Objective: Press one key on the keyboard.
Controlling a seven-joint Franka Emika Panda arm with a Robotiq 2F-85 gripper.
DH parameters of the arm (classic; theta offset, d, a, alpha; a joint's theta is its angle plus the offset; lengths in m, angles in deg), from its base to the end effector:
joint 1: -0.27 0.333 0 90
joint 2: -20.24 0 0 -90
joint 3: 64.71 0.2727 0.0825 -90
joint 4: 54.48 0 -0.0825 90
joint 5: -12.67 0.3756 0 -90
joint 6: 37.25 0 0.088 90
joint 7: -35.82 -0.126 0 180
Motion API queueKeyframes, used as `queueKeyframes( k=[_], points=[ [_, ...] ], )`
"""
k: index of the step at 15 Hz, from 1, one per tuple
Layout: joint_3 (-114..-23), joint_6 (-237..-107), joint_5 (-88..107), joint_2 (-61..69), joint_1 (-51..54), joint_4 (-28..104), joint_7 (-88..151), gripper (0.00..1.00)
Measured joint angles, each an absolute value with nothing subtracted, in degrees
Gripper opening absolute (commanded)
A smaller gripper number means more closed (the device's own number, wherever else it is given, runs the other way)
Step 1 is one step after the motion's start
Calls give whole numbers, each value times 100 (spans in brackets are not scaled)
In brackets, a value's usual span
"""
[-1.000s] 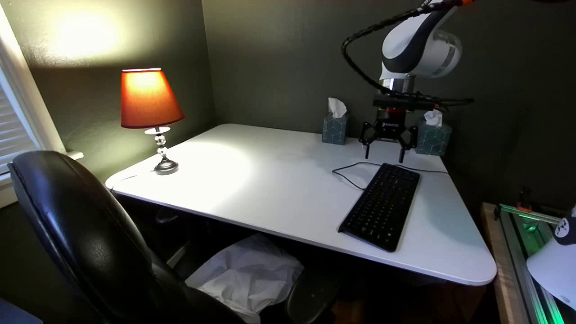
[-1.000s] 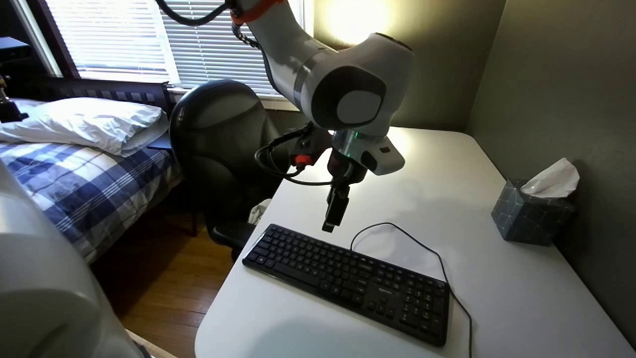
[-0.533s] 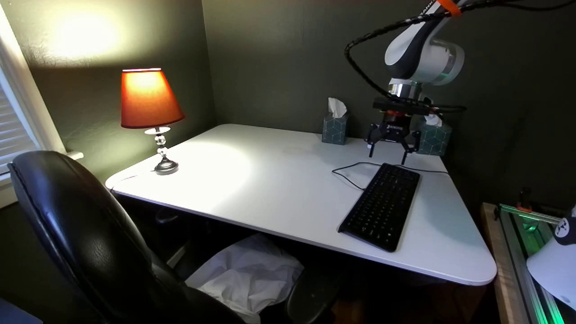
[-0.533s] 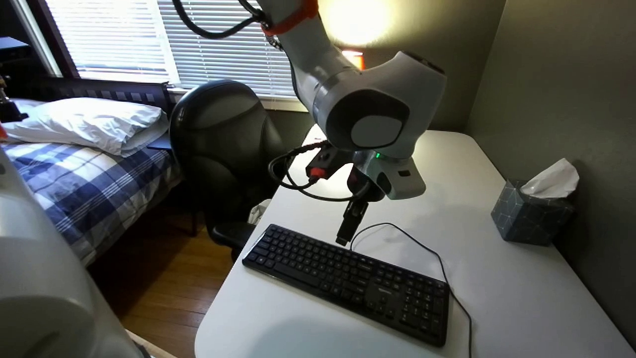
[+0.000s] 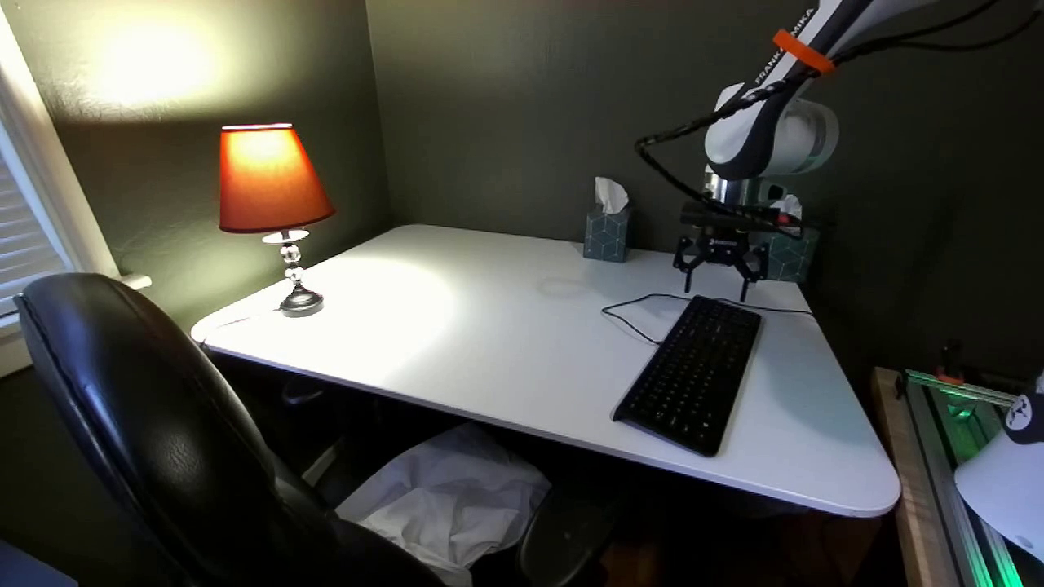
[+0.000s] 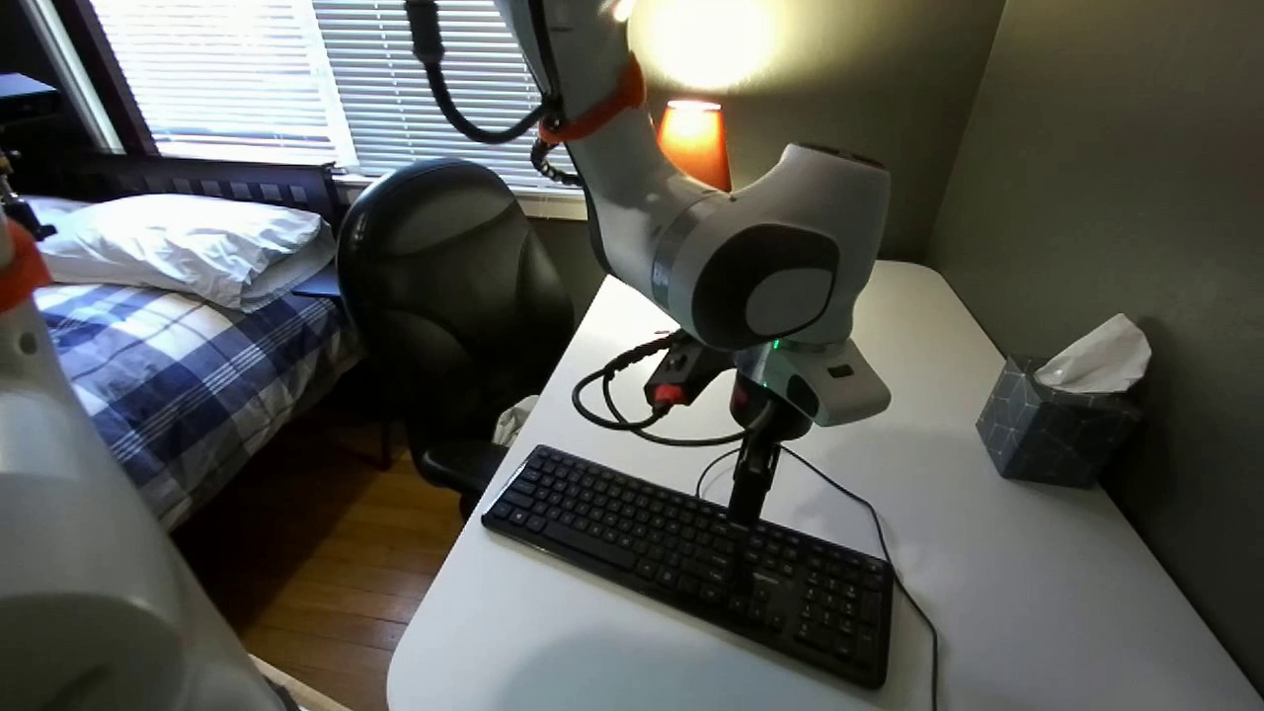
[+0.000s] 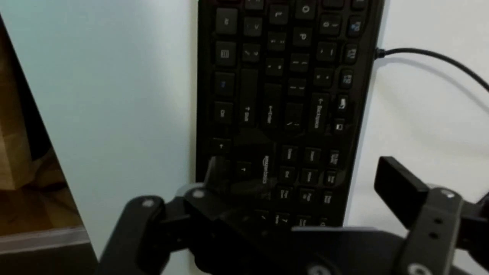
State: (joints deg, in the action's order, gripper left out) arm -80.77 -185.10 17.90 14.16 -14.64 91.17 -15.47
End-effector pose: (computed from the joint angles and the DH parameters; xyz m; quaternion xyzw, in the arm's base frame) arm 0.3760 -0.2311 0.1739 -0.7265 0.6864 0.0322 0.0027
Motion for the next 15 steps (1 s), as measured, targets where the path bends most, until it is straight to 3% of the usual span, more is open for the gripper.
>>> queueKeyframes(
  k=[7, 8, 9, 15],
  points=[
    [-8251, -18539, 1573, 1150, -1453, 9109, -1579, 100],
    [-8286, -18539, 1583, 1121, -1456, 9125, -1580, 75],
    [-8322, -18539, 1590, 1095, -1461, 9146, -1585, 73],
    [-8508, -18539, 1758, 1005, -1517, 9312, -1592, 27]
  ],
)
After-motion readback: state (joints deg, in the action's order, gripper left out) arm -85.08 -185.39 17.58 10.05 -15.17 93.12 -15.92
